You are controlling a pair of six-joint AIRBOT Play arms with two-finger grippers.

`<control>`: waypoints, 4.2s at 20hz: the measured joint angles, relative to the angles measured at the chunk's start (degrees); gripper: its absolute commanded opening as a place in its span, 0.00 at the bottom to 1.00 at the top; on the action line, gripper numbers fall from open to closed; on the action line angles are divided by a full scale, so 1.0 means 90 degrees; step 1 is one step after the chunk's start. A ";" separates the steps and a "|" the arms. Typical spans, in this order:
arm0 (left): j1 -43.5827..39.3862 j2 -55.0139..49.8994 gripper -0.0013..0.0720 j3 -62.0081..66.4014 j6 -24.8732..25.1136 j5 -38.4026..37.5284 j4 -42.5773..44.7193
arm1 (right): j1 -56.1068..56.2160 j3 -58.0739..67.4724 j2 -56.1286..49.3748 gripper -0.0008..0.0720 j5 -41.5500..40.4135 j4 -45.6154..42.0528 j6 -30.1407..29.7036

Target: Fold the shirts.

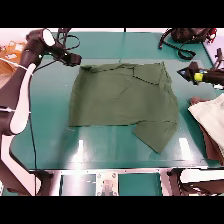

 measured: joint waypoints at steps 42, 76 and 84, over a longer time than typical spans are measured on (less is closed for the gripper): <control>0.2293 0.1853 0.05 -0.7383 0.2514 -0.0102 -0.3730 | -0.1571 -0.4102 0.1348 0.66 0.0571 -0.2127 0.0403; 0.2302 0.7045 0.05 0.0058 0.1384 0.0359 -0.2650 | -0.1001 0.3079 0.5911 0.04 -0.0476 -0.0002 0.1047; 0.2280 0.5731 0.05 -0.2351 0.1566 0.0121 -0.3087 | -0.0646 -0.0333 0.5547 0.04 -0.0656 0.0828 0.0172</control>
